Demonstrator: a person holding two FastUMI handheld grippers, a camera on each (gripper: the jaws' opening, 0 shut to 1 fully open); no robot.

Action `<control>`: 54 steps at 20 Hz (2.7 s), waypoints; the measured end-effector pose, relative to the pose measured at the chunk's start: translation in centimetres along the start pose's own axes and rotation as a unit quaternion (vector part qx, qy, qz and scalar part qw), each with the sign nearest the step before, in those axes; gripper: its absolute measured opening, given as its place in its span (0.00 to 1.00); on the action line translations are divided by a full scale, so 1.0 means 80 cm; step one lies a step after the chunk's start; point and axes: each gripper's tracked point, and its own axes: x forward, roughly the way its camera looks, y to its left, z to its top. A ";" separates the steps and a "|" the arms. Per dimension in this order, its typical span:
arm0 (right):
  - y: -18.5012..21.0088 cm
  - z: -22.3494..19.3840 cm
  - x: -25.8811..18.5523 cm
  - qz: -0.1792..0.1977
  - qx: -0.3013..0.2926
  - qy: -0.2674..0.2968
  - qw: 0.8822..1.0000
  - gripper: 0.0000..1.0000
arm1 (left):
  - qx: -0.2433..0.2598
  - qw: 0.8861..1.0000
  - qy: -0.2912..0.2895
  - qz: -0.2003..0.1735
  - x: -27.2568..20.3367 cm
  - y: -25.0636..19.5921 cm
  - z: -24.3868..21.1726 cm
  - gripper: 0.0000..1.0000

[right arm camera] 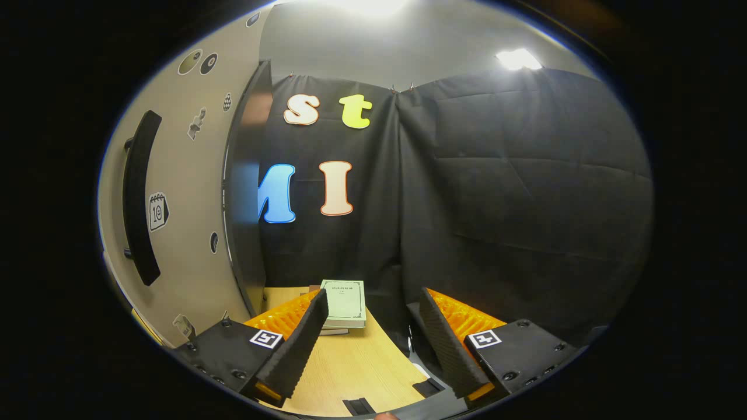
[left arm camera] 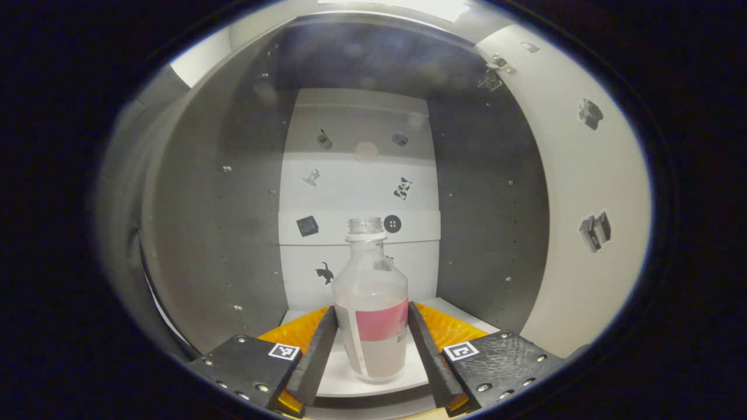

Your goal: Open the cabinet door with the right hand, grasp the bottle in the cabinet with the left hand and place it on the coaster, then close the cabinet door with the right hand.

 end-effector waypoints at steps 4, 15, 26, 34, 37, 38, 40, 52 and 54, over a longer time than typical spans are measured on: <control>0.007 0.002 0.007 0.030 0.008 -0.004 1.000 0.97 | 0.000 1.000 -0.017 0.020 -0.052 0.016 0.011 0.72; 0.041 0.004 0.014 0.116 0.001 -0.009 0.993 0.97 | -0.020 0.992 -0.037 0.123 -0.227 0.112 -0.001 0.72; 0.050 -0.013 -0.004 0.152 -0.003 -0.003 0.988 0.99 | -0.038 0.980 -0.018 0.194 -0.373 0.173 -0.083 0.72; 0.055 -0.022 -0.012 0.151 -0.015 -0.002 0.988 0.99 | -0.065 0.974 0.019 0.215 -0.400 0.194 -0.186 0.74; 0.051 -0.029 -0.011 0.141 -0.019 0.002 0.990 1.00 | -0.067 0.973 0.037 0.217 -0.407 0.197 -0.231 0.72; 0.051 -0.033 -0.012 0.139 -0.021 0.005 0.990 0.99 | -0.071 0.972 0.044 0.218 -0.406 0.197 -0.247 0.72; 0.049 -0.037 -0.011 0.134 -0.026 0.009 0.991 0.99 | -0.081 0.970 0.057 0.223 -0.403 0.199 -0.280 0.74; 0.054 -0.059 -0.024 0.133 -0.060 0.025 0.989 0.99 | -0.099 0.957 0.107 0.250 -0.414 0.202 -0.410 0.72; 0.056 -0.067 -0.024 0.134 -0.055 0.035 0.989 0.99 | -0.094 0.957 0.107 0.251 -0.417 0.199 -0.421 0.75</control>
